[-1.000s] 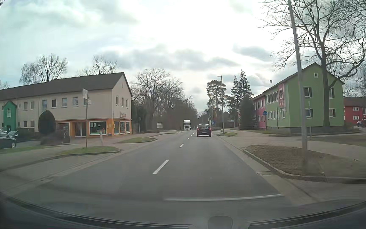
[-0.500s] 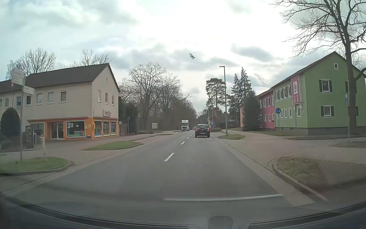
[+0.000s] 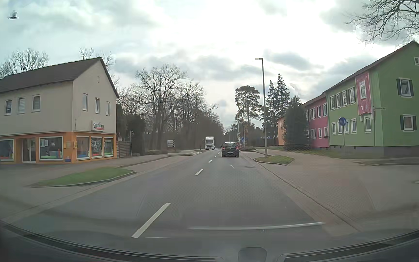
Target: Follow the waypoints while adhering to traffic rules and regulations
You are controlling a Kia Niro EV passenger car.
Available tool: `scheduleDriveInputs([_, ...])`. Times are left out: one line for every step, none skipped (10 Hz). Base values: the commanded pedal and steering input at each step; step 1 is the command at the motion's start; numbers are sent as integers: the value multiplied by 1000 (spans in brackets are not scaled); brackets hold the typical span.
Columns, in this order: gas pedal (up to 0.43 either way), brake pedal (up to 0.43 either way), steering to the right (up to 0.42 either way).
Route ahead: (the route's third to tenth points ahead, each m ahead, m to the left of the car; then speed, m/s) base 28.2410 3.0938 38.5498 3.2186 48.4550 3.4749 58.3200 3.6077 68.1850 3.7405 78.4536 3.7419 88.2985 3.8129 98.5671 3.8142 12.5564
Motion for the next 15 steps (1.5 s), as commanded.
scheduleDriveInputs([110, 0, 3])
scheduleDriveInputs([98, 0, 3])
scheduleDriveInputs([98, 0, 2])
scheduleDriveInputs([87, 0, 2])
scheduleDriveInputs([87, 0, 1])
scheduleDriveInputs([87, 0, 1])
scheduleDriveInputs([87, 0, 1])
scheduleDriveInputs([87, 0, 1])
scheduleDriveInputs([87, 0, 1])
scheduleDriveInputs([87, 0, 1])
scheduleDriveInputs([87, 0, 1])
scheduleDriveInputs([98, 0, 1])
scheduleDriveInputs([98, 0, 1])
scheduleDriveInputs([110, 0, 1])
scheduleDriveInputs([110, 0, 1])
